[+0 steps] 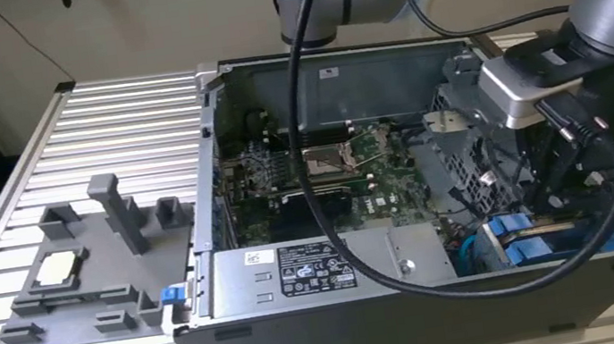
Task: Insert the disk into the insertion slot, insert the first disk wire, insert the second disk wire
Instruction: 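Insert the second disk wire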
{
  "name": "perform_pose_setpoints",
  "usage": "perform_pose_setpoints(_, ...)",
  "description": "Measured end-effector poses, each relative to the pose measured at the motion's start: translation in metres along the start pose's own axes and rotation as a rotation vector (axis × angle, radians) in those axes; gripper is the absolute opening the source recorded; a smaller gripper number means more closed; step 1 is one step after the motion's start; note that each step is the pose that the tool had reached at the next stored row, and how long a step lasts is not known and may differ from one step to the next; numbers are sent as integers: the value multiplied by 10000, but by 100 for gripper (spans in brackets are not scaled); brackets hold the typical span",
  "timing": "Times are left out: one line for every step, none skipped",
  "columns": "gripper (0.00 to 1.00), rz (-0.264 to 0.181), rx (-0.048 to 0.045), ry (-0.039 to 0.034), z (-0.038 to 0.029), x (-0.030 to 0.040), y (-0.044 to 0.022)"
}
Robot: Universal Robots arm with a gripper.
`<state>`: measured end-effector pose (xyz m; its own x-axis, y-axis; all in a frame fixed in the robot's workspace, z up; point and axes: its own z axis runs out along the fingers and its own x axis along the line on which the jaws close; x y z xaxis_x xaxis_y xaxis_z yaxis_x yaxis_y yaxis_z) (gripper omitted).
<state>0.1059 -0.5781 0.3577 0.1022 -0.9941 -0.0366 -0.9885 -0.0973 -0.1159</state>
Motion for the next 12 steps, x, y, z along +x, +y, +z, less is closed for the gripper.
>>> perform_pose_setpoints(16, 0, 0, 0, 6, 4, -25)
perform_pose_setpoints(16, -1, 0, 1, 12, 8, -46)
perform_pose_setpoints(16, 0, 0, -2, 17, 10, -58)
perform_pose_setpoints(16, 0, 0, -2, 21, 12, -70)
perform_pose_setpoints(16, 0, 0, -1, 23, 13, -80)
perform_pose_setpoints(16, 0, 0, 0, 23, 14, -84)
perform_pose_setpoints(16, 2, 0, 1, 23, 14, -84)
perform_pose_setpoints(16, 3, 0, 1, 23, 14, -84)
perform_pose_setpoints(16, 3, 0, 1, 23, 14, -85)
perform_pose_setpoints(16, 2, 0, -1, 24, 14, -86)
perform_pose_setpoints(16, 2, 1, -4, 26, 15, -87)
perform_pose_setpoints(16, 4, 3, -23, 29, 16, -90)
